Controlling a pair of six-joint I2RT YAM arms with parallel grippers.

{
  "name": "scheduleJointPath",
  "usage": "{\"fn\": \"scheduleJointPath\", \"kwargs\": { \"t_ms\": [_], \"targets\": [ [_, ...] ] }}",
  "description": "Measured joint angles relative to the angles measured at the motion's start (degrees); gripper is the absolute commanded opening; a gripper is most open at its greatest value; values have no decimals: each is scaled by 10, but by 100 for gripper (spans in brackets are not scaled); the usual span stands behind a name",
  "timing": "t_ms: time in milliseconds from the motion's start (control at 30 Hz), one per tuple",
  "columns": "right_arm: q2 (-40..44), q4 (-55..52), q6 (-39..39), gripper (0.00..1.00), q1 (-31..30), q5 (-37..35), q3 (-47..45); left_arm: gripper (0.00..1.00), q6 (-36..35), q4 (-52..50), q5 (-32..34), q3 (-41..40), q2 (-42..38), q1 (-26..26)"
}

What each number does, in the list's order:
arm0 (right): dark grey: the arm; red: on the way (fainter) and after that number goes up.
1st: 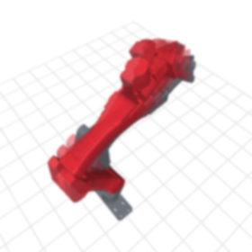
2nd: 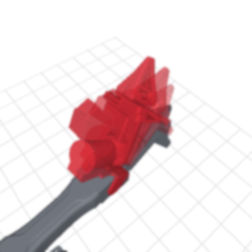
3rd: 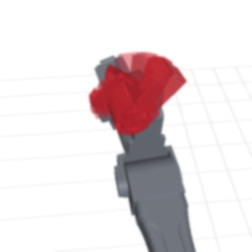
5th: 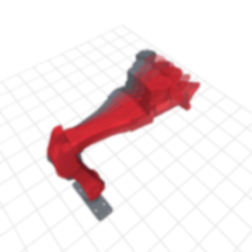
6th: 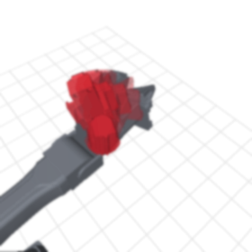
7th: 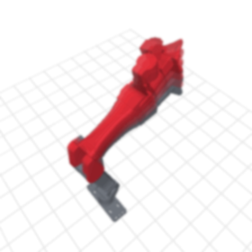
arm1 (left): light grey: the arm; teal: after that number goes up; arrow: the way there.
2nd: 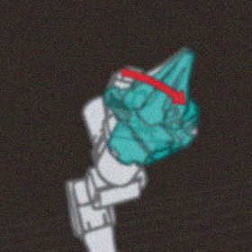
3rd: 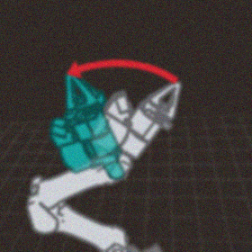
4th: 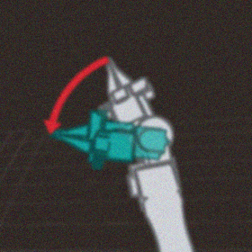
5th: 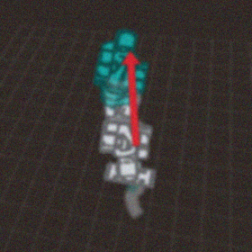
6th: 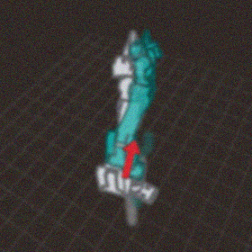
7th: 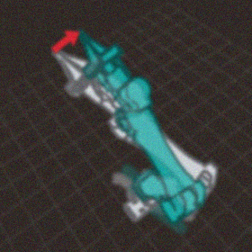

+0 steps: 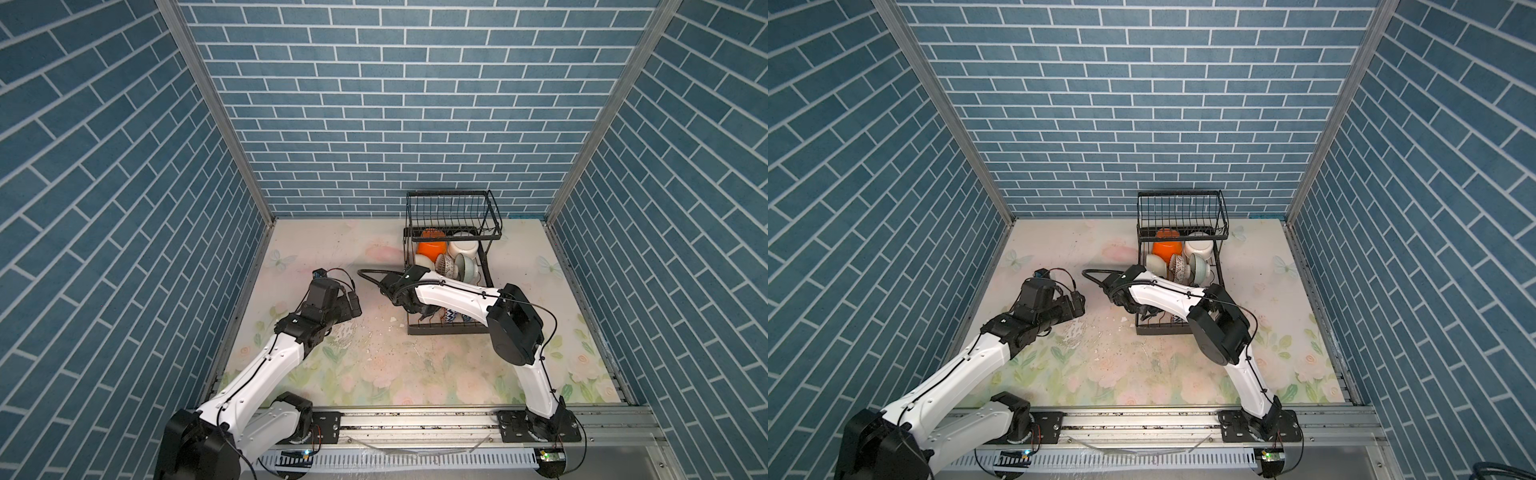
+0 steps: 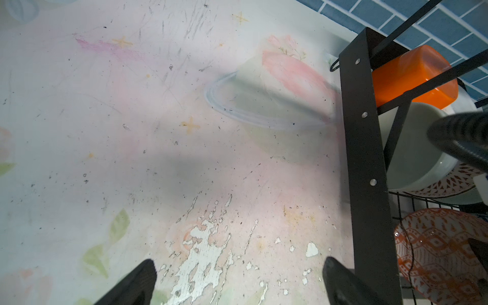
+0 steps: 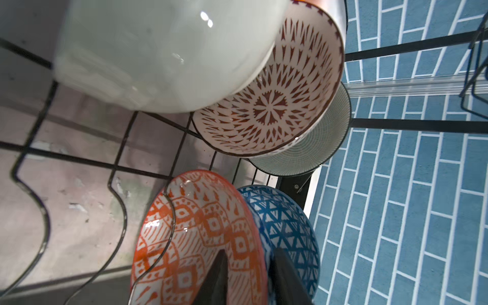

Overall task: Load bowls into a dish rack
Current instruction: Place the bowl in the dish rack.

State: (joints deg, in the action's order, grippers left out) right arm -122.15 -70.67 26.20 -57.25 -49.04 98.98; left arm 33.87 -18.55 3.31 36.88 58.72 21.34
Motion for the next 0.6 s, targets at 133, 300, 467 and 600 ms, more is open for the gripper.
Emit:
{"fn": "scheduleJointPath", "kwargs": {
  "t_ms": [133, 300, 467, 600],
  "targets": [
    [2, 5, 4, 37, 0, 4, -4, 99, 0, 0, 0, 0, 0, 0],
    [5, 12, 6, 46, 0, 16, -6, 100, 1, -1, 0, -1, -5, 0],
    [19, 26, 6, 58, 1, 45, -11, 100, 2, -3, 0, -2, -14, 0],
    [34, 34, 5, 65, 2, 74, -17, 100, 2, -5, 0, -3, -19, 0]
  ]
}}
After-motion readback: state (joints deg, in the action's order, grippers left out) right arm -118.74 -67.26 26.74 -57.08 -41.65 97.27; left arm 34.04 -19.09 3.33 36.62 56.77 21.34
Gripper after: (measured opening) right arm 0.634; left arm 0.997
